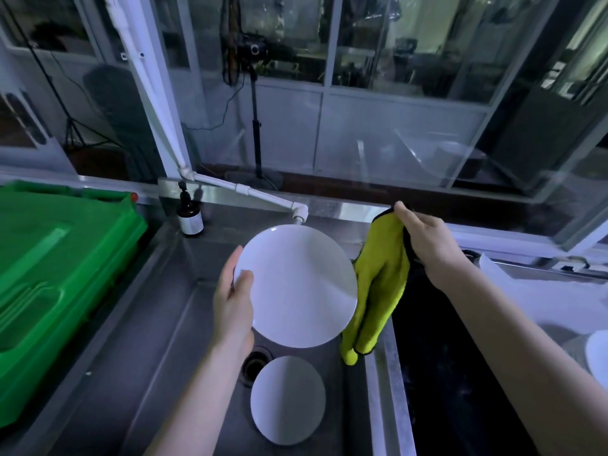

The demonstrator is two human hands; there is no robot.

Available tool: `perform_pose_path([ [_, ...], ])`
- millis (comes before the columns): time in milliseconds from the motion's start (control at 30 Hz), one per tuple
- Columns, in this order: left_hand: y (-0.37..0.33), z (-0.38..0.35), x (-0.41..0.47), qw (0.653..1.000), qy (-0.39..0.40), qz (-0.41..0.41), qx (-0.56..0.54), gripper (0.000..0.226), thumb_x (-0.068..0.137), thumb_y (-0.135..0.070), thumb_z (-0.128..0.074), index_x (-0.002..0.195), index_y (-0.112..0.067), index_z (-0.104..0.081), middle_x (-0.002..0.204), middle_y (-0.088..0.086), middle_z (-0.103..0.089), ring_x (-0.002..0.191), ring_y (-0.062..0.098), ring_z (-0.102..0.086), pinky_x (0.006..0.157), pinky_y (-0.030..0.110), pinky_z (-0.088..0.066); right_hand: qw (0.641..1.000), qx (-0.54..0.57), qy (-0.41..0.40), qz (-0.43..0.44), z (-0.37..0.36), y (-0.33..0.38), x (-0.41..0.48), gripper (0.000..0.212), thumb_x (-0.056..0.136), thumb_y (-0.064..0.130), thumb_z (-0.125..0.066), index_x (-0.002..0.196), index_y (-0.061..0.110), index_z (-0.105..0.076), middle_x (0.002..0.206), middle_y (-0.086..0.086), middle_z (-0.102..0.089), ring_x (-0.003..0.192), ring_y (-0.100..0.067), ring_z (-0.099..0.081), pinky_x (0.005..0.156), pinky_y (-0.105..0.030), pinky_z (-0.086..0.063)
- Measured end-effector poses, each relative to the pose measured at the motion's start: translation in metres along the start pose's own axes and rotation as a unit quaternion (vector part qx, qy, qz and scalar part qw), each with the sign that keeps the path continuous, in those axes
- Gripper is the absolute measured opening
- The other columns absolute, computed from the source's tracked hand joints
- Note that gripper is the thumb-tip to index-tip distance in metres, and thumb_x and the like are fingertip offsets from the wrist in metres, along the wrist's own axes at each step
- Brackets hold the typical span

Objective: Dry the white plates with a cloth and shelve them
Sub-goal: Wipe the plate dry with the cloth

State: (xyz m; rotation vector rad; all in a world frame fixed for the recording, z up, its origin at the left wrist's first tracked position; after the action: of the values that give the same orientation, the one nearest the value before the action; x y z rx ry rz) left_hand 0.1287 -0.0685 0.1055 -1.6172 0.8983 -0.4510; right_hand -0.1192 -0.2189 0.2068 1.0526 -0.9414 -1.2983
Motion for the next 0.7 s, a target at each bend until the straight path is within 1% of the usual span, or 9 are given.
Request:
perform_pose_path([
  [100,-0.003,-0.004,-0.002,1.0,0.009,0.015,-0.014,0.053,0.102,-0.018,-0.047,0.104,-0.069,-0.06,0.135,-0.026,-0.056,0.128,0.007,-0.053,0.107,0.039,-0.045,0.974,0.206,0.065,-0.076,-0.007,0.008,-0.002,0.038,0.093,0.045,-0.059,0.099,0.011,-0.073,0.099,-0.009,-0.075,0.092,-0.022,-0.072,0.089,-0.039,-0.054],
  [200,-0.005,-0.01,-0.004,0.999,0.016,0.016,-0.031,0.054,0.104,-0.017,-0.046,0.107,-0.069,-0.06,0.128,-0.025,-0.062,0.109,-0.002,-0.063,0.084,0.028,-0.055,0.934,0.276,0.215,-0.069,-0.027,0.027,-0.017,0.044,0.09,0.052,-0.051,0.104,0.018,-0.075,0.11,-0.012,-0.071,0.103,-0.026,-0.068,0.099,-0.038,-0.05],
  [300,-0.007,-0.019,-0.002,0.998,0.029,0.021,-0.049,0.05,0.105,-0.013,-0.045,0.113,-0.06,-0.061,0.108,-0.023,-0.073,0.093,0.002,-0.071,0.064,0.022,-0.057,0.919,0.199,0.333,-0.063,-0.067,0.02,-0.046,0.051,0.083,0.055,-0.056,0.109,0.012,-0.069,0.092,-0.019,-0.062,0.085,-0.028,-0.058,0.096,-0.036,-0.048],
  [367,-0.012,-0.024,-0.001,0.997,0.037,0.014,-0.059,0.049,0.105,-0.011,-0.045,0.115,-0.055,-0.063,0.106,-0.02,-0.075,0.097,0.006,-0.072,0.068,0.023,-0.057,0.917,0.061,0.391,-0.034,-0.089,0.009,-0.064,0.052,0.089,0.049,-0.054,0.123,0.011,-0.066,0.12,-0.006,-0.068,0.108,-0.016,-0.06,0.102,-0.031,-0.044],
  [433,-0.018,-0.025,-0.002,0.997,0.045,0.005,-0.067,0.049,0.105,-0.01,-0.047,0.116,-0.053,-0.067,0.117,-0.013,-0.074,0.107,0.009,-0.07,0.079,0.023,-0.056,0.9,-0.04,0.433,-0.002,-0.096,0.006,-0.074,0.036,0.1,0.035,-0.049,0.13,0.024,-0.063,0.138,0.013,-0.057,0.128,-0.002,-0.051,0.113,-0.027,-0.035],
  [533,-0.023,-0.02,-0.001,0.995,0.056,0.008,-0.078,0.046,0.106,-0.013,-0.045,0.124,-0.049,-0.065,0.13,-0.004,-0.069,0.119,0.017,-0.066,0.096,0.034,-0.054,0.852,-0.262,0.364,0.271,-0.086,0.018,-0.079,0.031,0.101,0.015,-0.051,0.13,0.015,-0.063,0.142,0.006,-0.054,0.13,-0.008,-0.05,0.114,-0.026,-0.032],
  [600,-0.027,-0.016,0.002,0.993,0.057,0.007,-0.098,0.041,0.107,-0.015,-0.044,0.13,-0.044,-0.062,0.135,0.0,-0.066,0.123,0.021,-0.064,0.102,0.039,-0.051,0.741,-0.378,0.302,0.466,-0.09,0.019,-0.097,0.035,0.095,0.012,-0.059,0.13,0.013,-0.063,0.142,-0.002,-0.054,0.126,-0.022,-0.054,0.11,-0.03,-0.037],
  [633,-0.029,-0.015,0.003,0.991,0.067,0.001,-0.113,0.038,0.107,-0.015,-0.044,0.132,-0.04,-0.061,0.137,0.002,-0.065,0.125,0.022,-0.063,0.102,0.04,-0.051,0.701,-0.409,0.286,0.509,-0.094,0.017,-0.104,0.038,0.093,0.015,-0.061,0.131,0.016,-0.063,0.144,-0.001,-0.052,0.128,-0.024,-0.052,0.11,-0.033,-0.038],
  [700,-0.035,-0.017,0.001,0.985,0.101,-0.007,-0.139,0.035,0.106,-0.019,-0.046,0.135,-0.034,-0.059,0.138,0.007,-0.065,0.125,0.026,-0.062,0.103,0.043,-0.049,0.68,-0.424,0.29,0.522,-0.1,0.014,-0.109,0.044,0.093,0.031,-0.06,0.137,0.025,-0.057,0.151,0.006,-0.042,0.142,-0.023,-0.036,0.117,-0.038,-0.03],
])
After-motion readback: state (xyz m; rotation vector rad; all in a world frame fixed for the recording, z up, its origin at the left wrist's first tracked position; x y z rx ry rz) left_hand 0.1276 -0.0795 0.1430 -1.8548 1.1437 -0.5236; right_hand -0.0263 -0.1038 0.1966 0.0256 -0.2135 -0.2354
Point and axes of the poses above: each hand's wrist, its own x-axis towards the middle knuckle, its own z-axis out of the back of the hand, y = z × x, the point moved 5 cm from there along x, towards the middle knuckle
